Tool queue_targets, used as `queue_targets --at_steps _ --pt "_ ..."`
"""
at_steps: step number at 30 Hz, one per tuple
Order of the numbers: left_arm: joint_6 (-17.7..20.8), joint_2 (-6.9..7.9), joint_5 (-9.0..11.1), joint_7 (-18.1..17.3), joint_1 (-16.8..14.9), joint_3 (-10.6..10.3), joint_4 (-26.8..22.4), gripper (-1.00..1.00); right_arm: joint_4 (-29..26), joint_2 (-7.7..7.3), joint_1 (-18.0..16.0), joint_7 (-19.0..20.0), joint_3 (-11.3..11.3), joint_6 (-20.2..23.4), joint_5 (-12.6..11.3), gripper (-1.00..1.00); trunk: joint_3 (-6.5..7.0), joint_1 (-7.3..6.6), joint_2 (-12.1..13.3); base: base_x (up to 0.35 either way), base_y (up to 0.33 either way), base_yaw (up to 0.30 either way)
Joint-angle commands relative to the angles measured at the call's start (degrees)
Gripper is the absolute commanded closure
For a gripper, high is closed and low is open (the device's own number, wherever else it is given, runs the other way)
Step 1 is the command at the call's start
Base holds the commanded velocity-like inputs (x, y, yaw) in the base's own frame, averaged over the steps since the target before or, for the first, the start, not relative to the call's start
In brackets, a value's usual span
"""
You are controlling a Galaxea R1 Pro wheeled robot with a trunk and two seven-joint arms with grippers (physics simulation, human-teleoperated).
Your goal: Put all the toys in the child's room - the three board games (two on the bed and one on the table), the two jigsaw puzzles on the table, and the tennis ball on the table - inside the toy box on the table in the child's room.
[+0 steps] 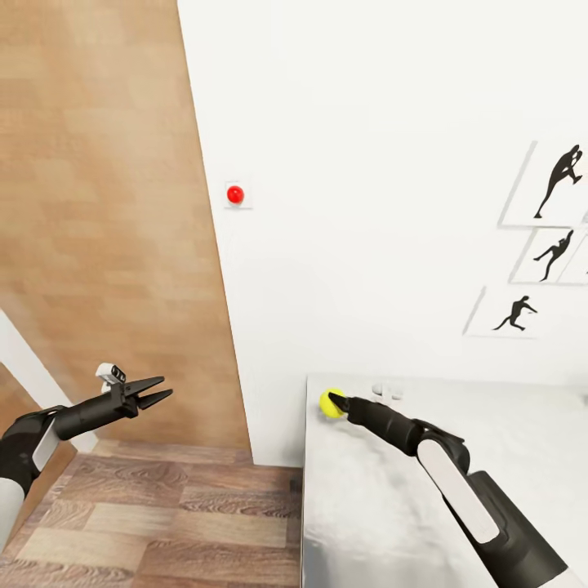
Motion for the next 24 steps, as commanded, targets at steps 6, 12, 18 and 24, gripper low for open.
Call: queue_targets --at_steps 6,12,18,24 --pt "0.6 -0.30 -0.1 -0.1 0.0 -0.3 0.0 -1.00 -0.8 -0.31 0.2 0.1 0.0 0.6 -3.5 1.00 0.45 0.04 -0.1 0.000 0.000 0.000" --pt "0.6 -0.38 -0.1 -0.1 0.0 -0.4 0.0 -1.00 -2.1 -0.36 0.5 0.1 0.0 0.9 -5.5 1.00 1.02 0.04 -0.1 0.000 0.000 0.000" --pt "0.6 -0.36 -0.1 -0.1 0.0 -0.4 0.0 -1.00 -3.6 -0.31 1.9 0.2 -0.6 1.1 -5.7 1.00 1.59 0.04 -0.1 0.000 0.000 0.000" --pt "0.6 -0.39 -0.1 -0.1 0.0 -0.4 0.0 -1.00 -3.8 -0.32 2.0 0.2 -0.9 1.2 -5.7 1.00 2.16 0.04 -0.1 0.000 0.000 0.000"
